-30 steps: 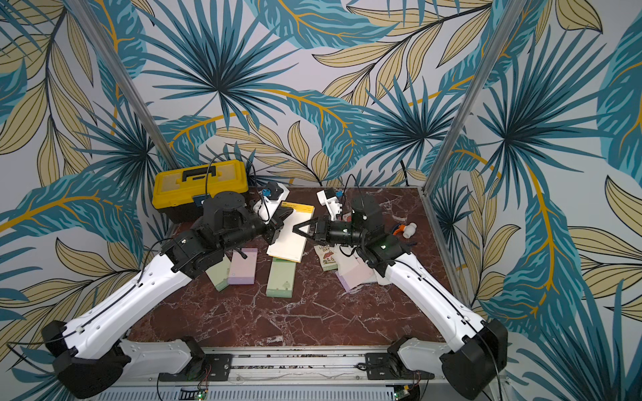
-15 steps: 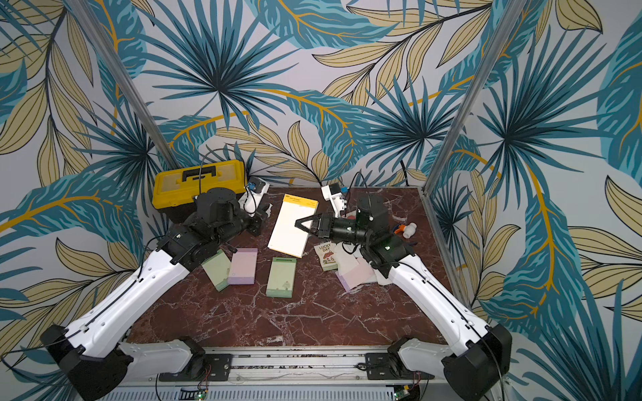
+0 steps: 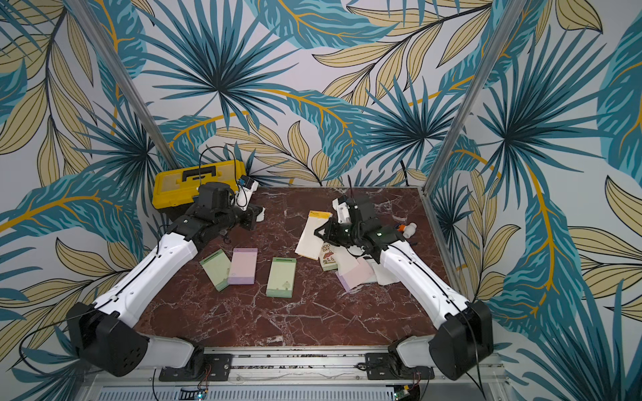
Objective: Tear off pages from different memo pads
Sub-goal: Place the memo pad at the center of the board.
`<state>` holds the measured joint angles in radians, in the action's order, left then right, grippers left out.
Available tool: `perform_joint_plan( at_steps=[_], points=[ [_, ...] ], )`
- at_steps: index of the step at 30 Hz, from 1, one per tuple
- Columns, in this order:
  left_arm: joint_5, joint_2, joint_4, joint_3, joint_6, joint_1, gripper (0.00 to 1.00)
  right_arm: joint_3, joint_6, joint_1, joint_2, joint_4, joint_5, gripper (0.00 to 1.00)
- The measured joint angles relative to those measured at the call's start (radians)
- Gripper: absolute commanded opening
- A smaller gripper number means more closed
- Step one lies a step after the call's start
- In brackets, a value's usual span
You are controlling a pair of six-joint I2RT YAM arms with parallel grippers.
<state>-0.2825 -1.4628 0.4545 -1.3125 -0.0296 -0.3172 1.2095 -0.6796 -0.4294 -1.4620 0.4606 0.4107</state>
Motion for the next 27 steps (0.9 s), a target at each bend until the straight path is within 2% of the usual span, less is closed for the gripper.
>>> perform_joint_plan(
  at_steps=[7, 15, 16, 17, 19, 21, 22, 24, 27],
  points=[
    [-0.193, -0.254, -0.051, -0.036, -0.092, 0.06, 0.0, 0.05, -0.002, 0.013, -0.267, 0.003, -0.009, 0.0],
    [-0.297, -0.526, -0.006, -0.312, -0.099, 0.121, 0.0, 0.266, -0.009, 0.015, -0.561, -0.092, 0.08, 0.0],
    [-0.31, -0.551, -0.004, -0.339, -0.099, 0.132, 0.0, 0.289, -0.017, 0.015, -0.59, -0.114, 0.094, 0.08],
    [-0.319, -0.572, -0.004, -0.361, -0.099, 0.141, 0.06, 0.307, -0.024, 0.016, -0.612, -0.13, 0.103, 0.23],
    [-0.332, -0.613, -0.006, -0.391, -0.098, 0.156, 0.29, 0.357, -0.051, 0.019, -0.667, -0.158, 0.121, 0.44],
    [-0.342, -0.647, -0.013, -0.404, -0.101, 0.165, 0.43, 0.397, -0.064, 0.025, -0.707, -0.174, 0.133, 0.69],
    [-0.345, -0.665, -0.013, -0.408, -0.103, 0.169, 0.49, 0.412, -0.069, 0.03, -0.721, -0.178, 0.136, 0.76],
    [-0.346, -0.697, -0.012, -0.414, -0.113, 0.176, 0.54, 0.422, -0.07, 0.039, -0.732, -0.176, 0.137, 0.84],
    [-0.346, -0.729, -0.008, -0.423, -0.121, 0.187, 0.58, 0.426, -0.046, 0.057, -0.728, -0.156, 0.129, 0.9]
  ],
)
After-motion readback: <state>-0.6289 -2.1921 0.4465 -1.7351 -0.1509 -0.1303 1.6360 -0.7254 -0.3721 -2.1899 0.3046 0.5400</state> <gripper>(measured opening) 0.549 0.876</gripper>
